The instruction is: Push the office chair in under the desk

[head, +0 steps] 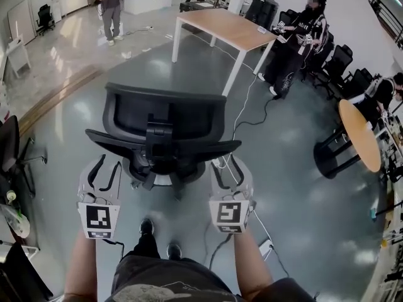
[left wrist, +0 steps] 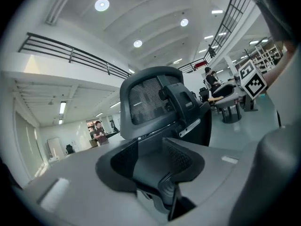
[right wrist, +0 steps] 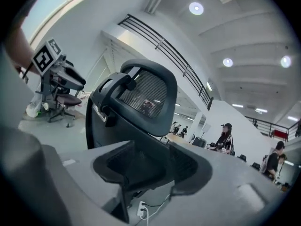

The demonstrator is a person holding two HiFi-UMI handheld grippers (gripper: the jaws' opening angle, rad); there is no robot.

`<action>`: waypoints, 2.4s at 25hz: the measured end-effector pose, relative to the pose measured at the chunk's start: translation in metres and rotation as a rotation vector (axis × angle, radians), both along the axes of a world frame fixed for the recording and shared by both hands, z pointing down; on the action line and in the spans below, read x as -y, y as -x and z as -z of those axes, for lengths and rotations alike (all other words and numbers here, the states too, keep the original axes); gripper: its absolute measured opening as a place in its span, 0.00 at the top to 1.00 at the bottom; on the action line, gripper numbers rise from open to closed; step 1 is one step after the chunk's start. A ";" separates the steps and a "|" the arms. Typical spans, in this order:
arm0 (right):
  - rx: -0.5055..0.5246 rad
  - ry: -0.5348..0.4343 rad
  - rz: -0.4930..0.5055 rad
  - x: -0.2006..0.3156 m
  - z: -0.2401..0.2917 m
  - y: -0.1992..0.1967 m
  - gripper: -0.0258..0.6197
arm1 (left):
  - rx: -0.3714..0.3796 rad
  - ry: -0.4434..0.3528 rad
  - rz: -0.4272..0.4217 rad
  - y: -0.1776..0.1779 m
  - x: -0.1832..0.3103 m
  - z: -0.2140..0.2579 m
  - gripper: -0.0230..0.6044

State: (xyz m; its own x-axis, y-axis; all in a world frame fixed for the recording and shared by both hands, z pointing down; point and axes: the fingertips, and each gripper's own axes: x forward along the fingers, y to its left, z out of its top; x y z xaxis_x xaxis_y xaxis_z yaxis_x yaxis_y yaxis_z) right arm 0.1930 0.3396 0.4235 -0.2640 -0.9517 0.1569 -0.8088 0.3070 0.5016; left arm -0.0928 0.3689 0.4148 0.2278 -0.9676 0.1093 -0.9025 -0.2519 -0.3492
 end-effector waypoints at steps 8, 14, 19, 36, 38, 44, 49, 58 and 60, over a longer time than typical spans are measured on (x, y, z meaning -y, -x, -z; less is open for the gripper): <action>-0.280 0.002 -0.019 0.030 -0.018 0.003 0.50 | 0.274 -0.046 0.035 0.025 0.036 -0.010 0.42; -0.354 0.008 -0.038 0.047 -0.023 0.003 0.48 | 0.348 -0.008 0.073 0.034 0.059 -0.022 0.36; -0.410 -0.004 -0.054 0.056 -0.025 0.002 0.47 | 0.409 0.011 0.053 0.036 0.069 -0.030 0.33; -0.508 0.034 -0.092 0.071 -0.028 0.004 0.51 | 0.665 0.153 0.061 0.044 0.106 -0.049 0.44; -0.510 0.038 -0.095 0.071 -0.028 0.003 0.51 | 0.675 0.141 0.050 0.042 0.109 -0.049 0.44; -0.552 0.096 -0.173 0.076 -0.033 0.001 0.52 | 0.714 0.122 0.035 0.040 0.115 -0.053 0.46; -0.572 0.113 -0.197 0.080 -0.042 -0.001 0.52 | 0.719 0.108 0.039 0.040 0.117 -0.058 0.46; -0.582 0.127 -0.233 0.131 -0.038 0.021 0.53 | 0.733 0.108 -0.005 0.061 0.185 -0.054 0.47; -0.570 0.108 -0.240 0.140 -0.037 0.026 0.53 | 0.736 0.100 -0.017 0.065 0.197 -0.053 0.47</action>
